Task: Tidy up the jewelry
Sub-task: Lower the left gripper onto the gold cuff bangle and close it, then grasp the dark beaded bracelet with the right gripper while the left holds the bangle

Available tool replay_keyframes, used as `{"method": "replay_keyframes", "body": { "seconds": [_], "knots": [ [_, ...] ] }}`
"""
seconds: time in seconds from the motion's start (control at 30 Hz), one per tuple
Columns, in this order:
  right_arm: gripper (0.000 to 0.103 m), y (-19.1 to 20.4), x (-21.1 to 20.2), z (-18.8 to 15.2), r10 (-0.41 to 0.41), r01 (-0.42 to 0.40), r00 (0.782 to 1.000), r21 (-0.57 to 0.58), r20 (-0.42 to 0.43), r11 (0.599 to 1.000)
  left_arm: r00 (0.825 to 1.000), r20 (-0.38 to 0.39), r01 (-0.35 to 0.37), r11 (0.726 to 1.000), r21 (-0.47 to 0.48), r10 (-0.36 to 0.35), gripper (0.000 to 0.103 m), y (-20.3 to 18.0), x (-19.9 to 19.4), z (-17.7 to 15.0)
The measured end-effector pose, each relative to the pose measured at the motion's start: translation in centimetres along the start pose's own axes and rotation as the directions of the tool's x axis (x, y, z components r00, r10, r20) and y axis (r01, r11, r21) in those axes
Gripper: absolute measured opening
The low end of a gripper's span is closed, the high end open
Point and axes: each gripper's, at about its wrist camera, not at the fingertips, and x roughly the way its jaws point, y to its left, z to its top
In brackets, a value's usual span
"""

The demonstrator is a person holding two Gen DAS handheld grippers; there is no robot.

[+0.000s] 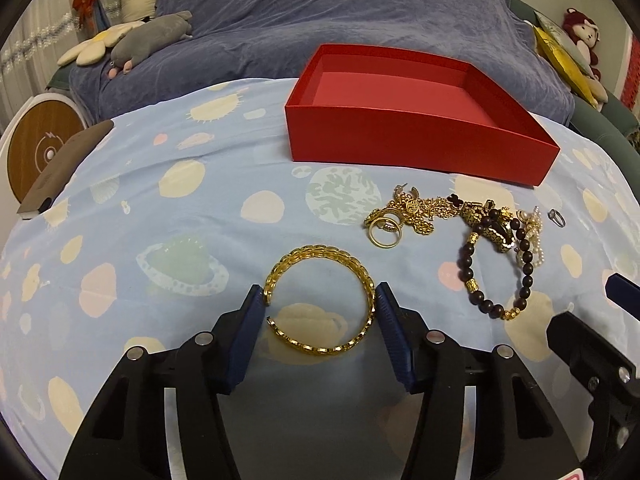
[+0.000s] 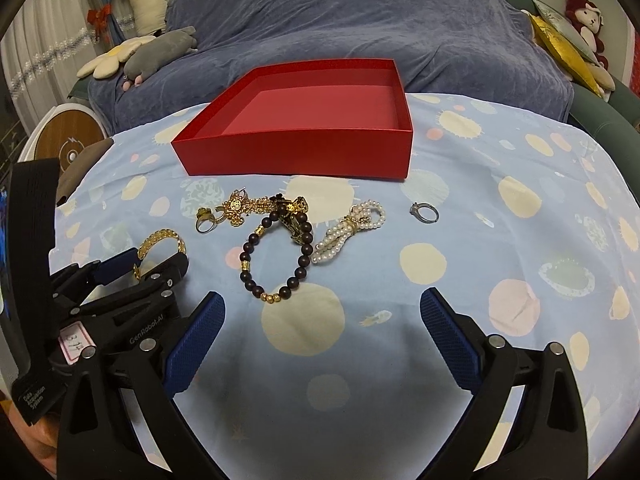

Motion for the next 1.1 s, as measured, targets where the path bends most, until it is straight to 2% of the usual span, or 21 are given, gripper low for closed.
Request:
{"method": "replay_keyframes", "body": {
  "seconds": [0.1,0.27,0.4,0.53,0.67,0.73,0.8,0.87,0.97,1.1],
  "knots": [
    [0.075,0.0,0.6,0.3,0.016,-0.016,1.000,0.002,-0.021,1.000,1.000,0.005,0.005,1.000,-0.020,-0.005,0.054,0.6,-0.7,0.3],
    [0.058,0.5,1.6,0.5,0.031,-0.032,0.999,-0.013,-0.038,0.999,0.999,0.030,0.013,0.999,-0.047,-0.012,0.054,1.7,-2.1,0.7],
    [0.051,0.9,2.2,0.7,0.050,-0.051,0.998,-0.023,-0.042,0.998,0.999,0.026,0.024,0.998,-0.063,-0.022,0.054,2.1,-2.2,0.8],
    [0.049,1.1,2.8,0.8,0.041,-0.042,0.998,-0.026,-0.049,0.999,0.999,0.021,0.028,0.997,-0.067,-0.026,0.054,2.1,-2.2,0.6],
    [0.031,0.7,3.7,0.7,0.051,-0.051,0.996,-0.005,-0.072,0.999,0.999,0.020,0.033,0.997,-0.068,-0.032,0.054,2.1,-2.3,0.6],
    [0.027,0.9,3.7,0.7,0.039,-0.040,0.997,-0.019,-0.061,0.999,0.999,0.021,0.037,0.997,-0.070,-0.035,0.054,2.1,-2.3,0.6],
    [0.014,0.9,3.7,0.7,0.045,-0.046,0.997,-0.023,-0.061,0.999,0.999,0.022,0.036,0.997,-0.072,-0.035,0.054,2.0,-2.4,0.5],
    [0.009,1.0,3.5,0.6,0.043,-0.044,0.998,-0.025,-0.055,0.999,0.999,0.023,0.037,0.997,-0.075,-0.035,0.054,2.0,-2.4,0.5],
    [0.007,0.9,2.5,0.7,0.042,-0.043,0.999,-0.031,-0.024,0.999,0.999,0.026,0.035,0.997,-0.073,-0.034,0.054,2.0,-2.7,0.5],
    [0.007,0.8,0.4,1.3,0.085,-0.085,0.996,-0.026,0.010,0.996,0.999,0.035,0.043,0.996,-0.079,-0.041,0.054,2.2,-3.4,0.6]
  ]
}}
